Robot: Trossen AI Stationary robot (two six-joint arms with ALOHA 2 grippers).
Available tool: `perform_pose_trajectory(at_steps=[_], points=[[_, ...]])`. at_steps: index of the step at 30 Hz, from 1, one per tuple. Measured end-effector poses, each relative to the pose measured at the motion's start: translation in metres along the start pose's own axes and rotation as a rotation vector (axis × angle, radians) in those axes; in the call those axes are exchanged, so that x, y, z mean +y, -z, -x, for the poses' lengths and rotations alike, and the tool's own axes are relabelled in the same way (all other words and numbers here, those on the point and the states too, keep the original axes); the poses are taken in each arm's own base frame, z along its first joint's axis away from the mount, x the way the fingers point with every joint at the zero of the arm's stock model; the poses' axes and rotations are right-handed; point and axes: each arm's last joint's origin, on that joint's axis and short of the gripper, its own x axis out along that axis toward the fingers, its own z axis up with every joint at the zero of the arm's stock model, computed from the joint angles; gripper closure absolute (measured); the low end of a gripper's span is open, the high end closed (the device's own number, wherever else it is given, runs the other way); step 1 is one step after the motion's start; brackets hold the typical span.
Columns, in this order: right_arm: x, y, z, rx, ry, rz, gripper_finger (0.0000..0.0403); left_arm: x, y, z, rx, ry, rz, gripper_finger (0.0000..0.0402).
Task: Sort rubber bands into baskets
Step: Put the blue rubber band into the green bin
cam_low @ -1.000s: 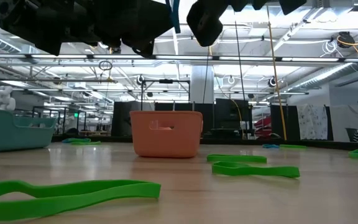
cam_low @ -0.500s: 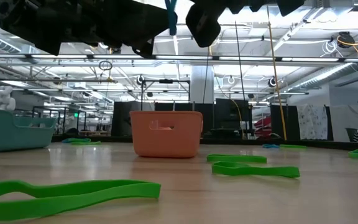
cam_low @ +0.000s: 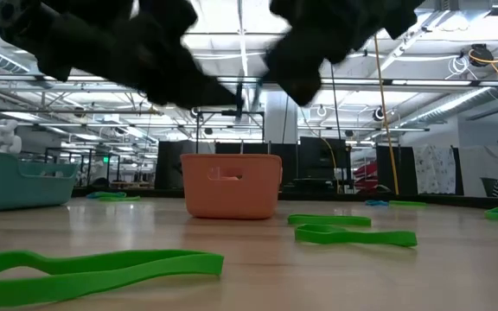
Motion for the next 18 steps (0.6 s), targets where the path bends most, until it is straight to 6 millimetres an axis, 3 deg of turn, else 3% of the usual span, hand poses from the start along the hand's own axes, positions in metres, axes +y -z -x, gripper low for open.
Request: perform_pose_trajectory(at_steps=[4, 10, 13, 18], points=[[-0.011, 0.014, 0.004, 0.141, 0.143, -0.062, 0.0257, 0.017, 0.012, -0.002, 0.117, -0.151, 0.072, 0.04], [-0.016, 0.022, 0.006, 0.194, 0.261, -0.108, 0.0252, 0.023, 0.013, 0.001, 0.158, -0.191, 0.084, 0.04], [-0.012, 0.023, 0.005, 0.205, 0.255, -0.106, 0.0252, 0.02, -0.003, 0.013, 0.122, -0.184, 0.078, 0.04], [-0.004, 0.024, 0.003, 0.2, 0.234, -0.089, 0.0252, 0.018, -0.012, 0.051, 0.269, -0.208, 0.098, 0.04]])
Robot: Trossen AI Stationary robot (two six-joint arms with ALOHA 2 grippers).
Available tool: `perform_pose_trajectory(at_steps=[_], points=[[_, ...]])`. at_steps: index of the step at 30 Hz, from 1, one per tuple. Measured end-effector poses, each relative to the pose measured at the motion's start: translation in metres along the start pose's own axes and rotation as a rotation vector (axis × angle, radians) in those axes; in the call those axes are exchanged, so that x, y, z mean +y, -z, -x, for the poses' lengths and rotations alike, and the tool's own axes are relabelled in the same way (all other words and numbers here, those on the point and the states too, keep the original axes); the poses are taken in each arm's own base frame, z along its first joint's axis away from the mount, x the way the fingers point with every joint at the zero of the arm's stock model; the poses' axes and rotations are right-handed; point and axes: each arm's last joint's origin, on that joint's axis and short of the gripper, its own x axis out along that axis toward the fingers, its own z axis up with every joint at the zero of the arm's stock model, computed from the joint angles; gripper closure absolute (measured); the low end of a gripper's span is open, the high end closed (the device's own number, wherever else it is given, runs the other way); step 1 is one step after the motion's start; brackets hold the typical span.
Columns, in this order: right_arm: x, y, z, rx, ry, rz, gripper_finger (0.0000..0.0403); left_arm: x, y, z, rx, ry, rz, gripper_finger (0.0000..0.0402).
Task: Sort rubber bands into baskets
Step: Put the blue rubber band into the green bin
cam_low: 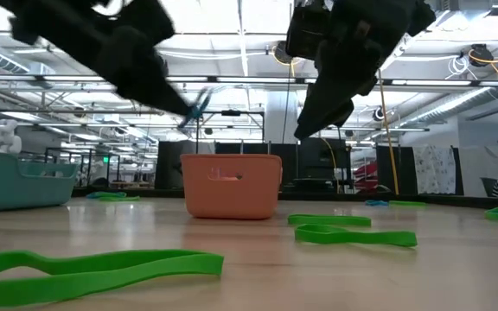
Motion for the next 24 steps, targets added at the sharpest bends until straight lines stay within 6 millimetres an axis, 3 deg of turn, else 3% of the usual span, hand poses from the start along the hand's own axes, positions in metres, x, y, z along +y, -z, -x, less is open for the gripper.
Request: perform_pose_trajectory(at_steps=[6, 12, 18, 24], points=[[0.01, 0.003, -0.002, -0.003, -0.018, 0.029, 0.0252, 0.012, 0.027, 0.048, 0.332, -0.04, 0.196, 0.0401], [0.016, 0.004, -0.003, -0.012, -0.009, 0.07, 0.0252, 0.023, 0.05, 0.081, 0.594, -0.143, 0.435, 0.0401], [0.016, 0.004, -0.003, -0.012, -0.01, 0.07, 0.0252, 0.033, 0.068, 0.096, 0.833, -0.337, 0.536, 0.0401], [0.016, 0.004, -0.003, -0.014, -0.011, 0.066, 0.0252, 0.032, 0.071, 0.092, 0.877, -0.37, 0.515, 0.0399]])
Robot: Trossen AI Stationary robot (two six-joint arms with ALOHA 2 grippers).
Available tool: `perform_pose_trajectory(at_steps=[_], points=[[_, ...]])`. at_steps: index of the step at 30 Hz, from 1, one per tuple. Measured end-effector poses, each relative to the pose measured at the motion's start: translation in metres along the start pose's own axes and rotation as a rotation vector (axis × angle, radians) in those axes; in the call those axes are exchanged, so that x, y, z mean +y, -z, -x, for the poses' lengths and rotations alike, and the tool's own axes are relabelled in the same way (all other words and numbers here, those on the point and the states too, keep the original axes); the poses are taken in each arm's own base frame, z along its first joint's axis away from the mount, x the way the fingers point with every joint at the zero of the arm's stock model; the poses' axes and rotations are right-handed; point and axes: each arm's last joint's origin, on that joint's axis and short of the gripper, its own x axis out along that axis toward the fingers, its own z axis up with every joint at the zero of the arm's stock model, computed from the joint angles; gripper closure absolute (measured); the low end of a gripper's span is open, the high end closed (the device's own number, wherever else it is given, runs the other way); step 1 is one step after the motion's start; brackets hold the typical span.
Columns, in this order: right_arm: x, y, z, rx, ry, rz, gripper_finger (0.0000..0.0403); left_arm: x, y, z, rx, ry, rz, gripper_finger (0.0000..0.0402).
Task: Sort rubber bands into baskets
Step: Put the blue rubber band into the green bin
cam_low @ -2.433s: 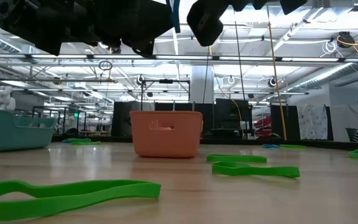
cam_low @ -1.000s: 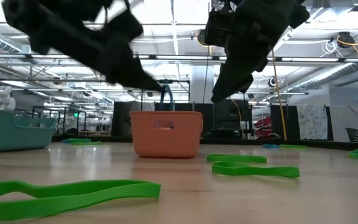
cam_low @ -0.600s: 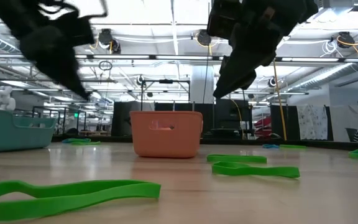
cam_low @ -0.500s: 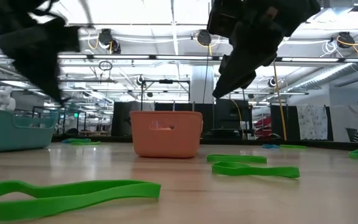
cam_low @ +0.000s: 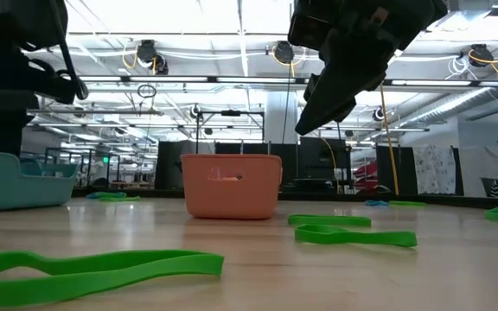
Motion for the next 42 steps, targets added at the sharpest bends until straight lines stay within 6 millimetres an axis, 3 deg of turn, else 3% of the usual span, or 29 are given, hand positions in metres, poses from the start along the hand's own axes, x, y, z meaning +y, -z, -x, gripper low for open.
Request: perform_pose_trajectory(at_steps=[11, 22, 27, 33, 38, 42], points=[[0.0, 0.0, 0.0, 0.002, -0.001, -0.002, 0.0252, -0.001, 0.0, -0.002, 0.013, -0.019, -0.029, 0.0354], [0.0, 0.0, 0.0, 0.005, 0.0, -0.003, 0.0252, 0.0, -0.001, -0.002, -0.02, -0.037, -0.063, 0.0274], [-0.002, 0.007, 0.007, 0.098, -0.032, -0.056, 0.0252, -0.001, -0.002, 0.001, -0.046, -0.042, -0.072, 0.0262], [-0.002, 0.008, 0.036, 0.28, -0.006, -0.225, 0.0252, -0.011, -0.017, 0.011, -0.303, -0.025, -0.054, 0.0262], [0.004, 0.029, 0.047, 0.533, -0.004, -0.38, 0.0252, -0.03, -0.033, 0.019, -0.568, 0.06, -0.12, 0.0262], [0.008, 0.047, 0.058, 0.712, 0.142, -0.488, 0.0252, -0.048, -0.047, 0.034, -0.774, 0.157, -0.188, 0.0262]])
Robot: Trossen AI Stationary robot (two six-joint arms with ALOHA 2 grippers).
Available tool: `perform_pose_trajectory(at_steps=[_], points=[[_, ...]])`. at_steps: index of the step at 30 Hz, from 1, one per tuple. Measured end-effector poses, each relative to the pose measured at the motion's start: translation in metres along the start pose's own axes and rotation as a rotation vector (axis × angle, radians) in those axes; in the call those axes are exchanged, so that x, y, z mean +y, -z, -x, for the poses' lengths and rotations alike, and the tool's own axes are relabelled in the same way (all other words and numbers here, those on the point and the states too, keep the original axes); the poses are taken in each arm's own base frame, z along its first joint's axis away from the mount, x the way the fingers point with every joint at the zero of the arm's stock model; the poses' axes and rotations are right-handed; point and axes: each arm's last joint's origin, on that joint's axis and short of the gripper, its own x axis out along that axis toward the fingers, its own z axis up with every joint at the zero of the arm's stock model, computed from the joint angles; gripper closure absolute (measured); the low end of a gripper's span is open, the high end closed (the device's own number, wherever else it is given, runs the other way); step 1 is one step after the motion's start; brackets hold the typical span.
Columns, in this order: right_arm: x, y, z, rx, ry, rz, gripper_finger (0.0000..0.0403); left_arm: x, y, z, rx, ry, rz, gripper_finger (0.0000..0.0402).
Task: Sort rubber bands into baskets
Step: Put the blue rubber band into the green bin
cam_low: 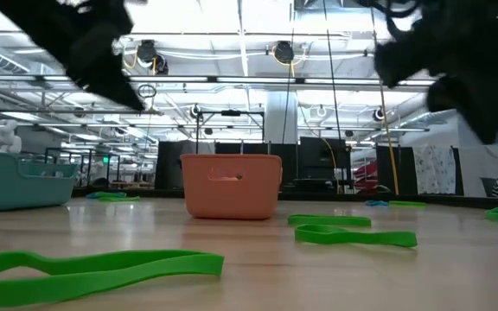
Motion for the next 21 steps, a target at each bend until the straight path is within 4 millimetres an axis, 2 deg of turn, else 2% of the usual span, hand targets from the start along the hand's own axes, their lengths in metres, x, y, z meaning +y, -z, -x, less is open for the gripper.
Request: perform_pose_trajectory(at_steps=[4, 7, 15, 21], points=[[-0.005, 0.02, -0.001, 0.122, 0.144, -0.149, 0.0252, -0.013, -0.016, 0.0, -0.122, 0.145, -0.105, 0.0262], [0.001, 0.032, -0.003, 0.15, 0.182, -0.168, 0.0252, -0.021, -0.021, -0.001, -0.15, 0.262, -0.147, 0.0262], [0.035, 0.067, -0.016, 0.198, 0.097, -0.02, 0.0252, -0.042, -0.017, -0.015, -0.123, 0.457, -0.204, 0.0262], [0.04, 0.087, -0.032, 0.123, 0.158, 0.076, 0.0252, -0.054, -0.014, -0.022, -0.118, 0.574, -0.243, 0.0262]])
